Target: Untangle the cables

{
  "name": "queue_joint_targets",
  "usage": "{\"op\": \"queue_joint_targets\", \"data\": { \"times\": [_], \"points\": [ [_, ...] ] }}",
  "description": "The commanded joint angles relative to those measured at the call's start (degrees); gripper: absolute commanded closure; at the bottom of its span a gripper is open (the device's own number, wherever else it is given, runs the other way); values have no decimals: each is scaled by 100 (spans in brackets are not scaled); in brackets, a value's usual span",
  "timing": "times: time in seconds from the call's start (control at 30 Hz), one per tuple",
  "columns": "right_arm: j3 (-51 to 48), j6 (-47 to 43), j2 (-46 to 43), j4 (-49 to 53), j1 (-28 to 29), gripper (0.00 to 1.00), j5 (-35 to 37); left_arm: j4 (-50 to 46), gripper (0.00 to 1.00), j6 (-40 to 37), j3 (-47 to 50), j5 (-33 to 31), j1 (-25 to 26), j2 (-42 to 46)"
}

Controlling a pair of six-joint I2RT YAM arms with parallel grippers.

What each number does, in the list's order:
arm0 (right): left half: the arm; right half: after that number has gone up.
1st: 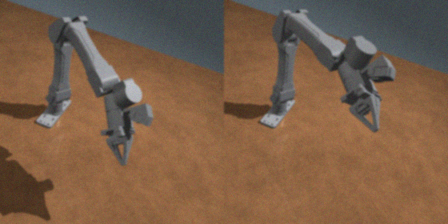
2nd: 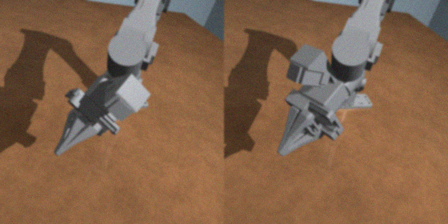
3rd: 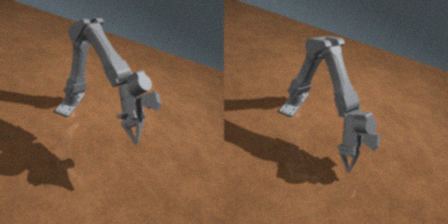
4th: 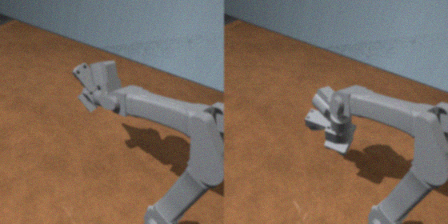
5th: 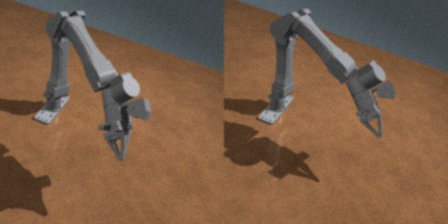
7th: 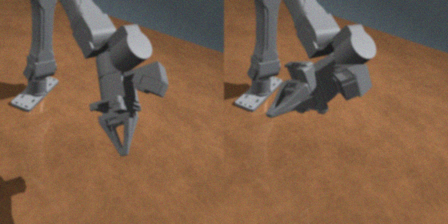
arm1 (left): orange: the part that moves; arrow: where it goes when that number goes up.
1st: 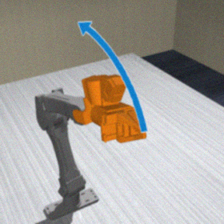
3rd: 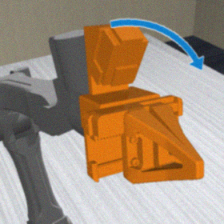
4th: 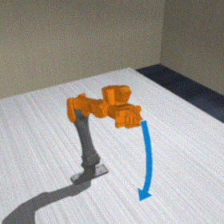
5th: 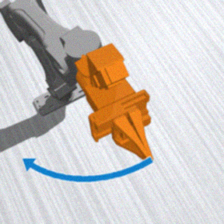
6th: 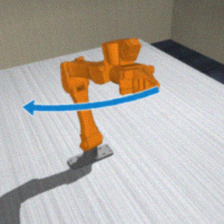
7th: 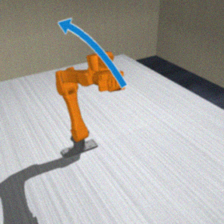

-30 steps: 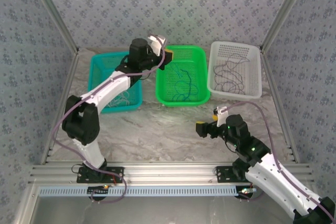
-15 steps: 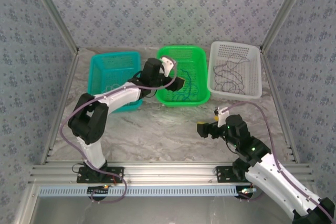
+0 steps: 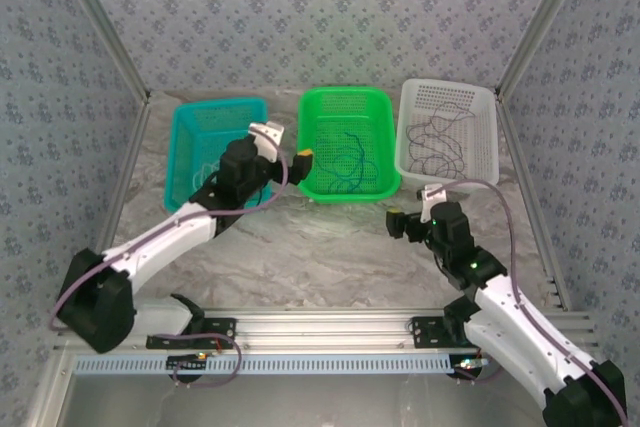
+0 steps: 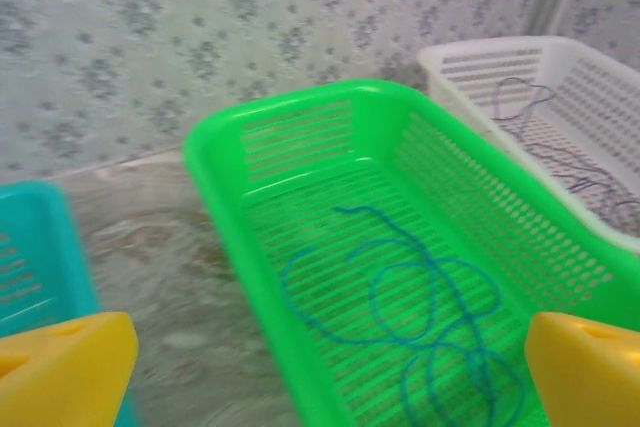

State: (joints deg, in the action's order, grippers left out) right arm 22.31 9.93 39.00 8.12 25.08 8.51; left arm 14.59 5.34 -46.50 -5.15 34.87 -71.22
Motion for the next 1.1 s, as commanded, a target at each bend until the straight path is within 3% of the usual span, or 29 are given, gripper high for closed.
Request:
{"op": "queue_joint_targets", "data": {
  "times": [0.0,0.23,0.43,0.6,0.8,0.9,1.07],
  "points": [
    [406,-773,318,-692,-292,0,213,-262,0,-410,315,-983,-151,503],
    [568,-1266,878,-1365,-1072,0,-190,-394,0,-459,1022,-1338,-1017,1429],
    [487,-1202,1105,-2205,-1840,0,-724,-209,1,-592,1252,-1831,-1582,1135],
    [226,-1187,1943,-3231,-2475,1,-1006,361,1,-517,1564,-1112,-2379,655],
    [107,-1079,3109,-4290,-2937,4,-1483,889,0,-749,1728,-501,-2770,224],
    [461,-1155,3513,-3868,-2982,6,-1635,1269,1,-848,1883,-157,-2911,68],
    [219,-1188,3383,-4130,-2978,4,-1717,1627,1,-946,1937,369,-3094,-159]
  ]
}}
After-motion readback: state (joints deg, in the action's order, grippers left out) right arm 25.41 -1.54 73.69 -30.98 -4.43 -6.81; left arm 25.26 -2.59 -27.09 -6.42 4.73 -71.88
